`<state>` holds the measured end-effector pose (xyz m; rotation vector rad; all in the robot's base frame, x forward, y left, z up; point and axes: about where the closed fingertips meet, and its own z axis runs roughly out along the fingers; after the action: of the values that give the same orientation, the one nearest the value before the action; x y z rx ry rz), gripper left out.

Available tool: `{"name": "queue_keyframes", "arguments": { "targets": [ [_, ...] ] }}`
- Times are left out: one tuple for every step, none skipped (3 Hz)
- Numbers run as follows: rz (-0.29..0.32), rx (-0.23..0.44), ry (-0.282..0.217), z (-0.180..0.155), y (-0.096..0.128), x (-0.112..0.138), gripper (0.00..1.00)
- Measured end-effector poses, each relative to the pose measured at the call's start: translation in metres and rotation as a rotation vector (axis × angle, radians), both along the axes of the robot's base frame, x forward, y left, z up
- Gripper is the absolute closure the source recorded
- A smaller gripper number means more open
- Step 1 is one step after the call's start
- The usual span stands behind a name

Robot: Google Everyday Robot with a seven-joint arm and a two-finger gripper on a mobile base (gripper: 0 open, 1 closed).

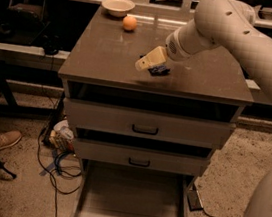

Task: Place rxbar blueberry into bottom drawer

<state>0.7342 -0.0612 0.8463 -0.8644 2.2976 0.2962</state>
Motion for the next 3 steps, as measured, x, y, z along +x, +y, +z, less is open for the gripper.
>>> {"name": "queue_keyframes", "arguments": {
  "targets": [
    [-0.044,0.023,0.006,-0.008,0.006,0.015,0.00],
    [-0.057,0.034,0.019,-0.018,0.014,0.022,0.00],
    [-0.067,0.054,0.030,-0.026,0.017,0.028,0.18]
  ]
}}
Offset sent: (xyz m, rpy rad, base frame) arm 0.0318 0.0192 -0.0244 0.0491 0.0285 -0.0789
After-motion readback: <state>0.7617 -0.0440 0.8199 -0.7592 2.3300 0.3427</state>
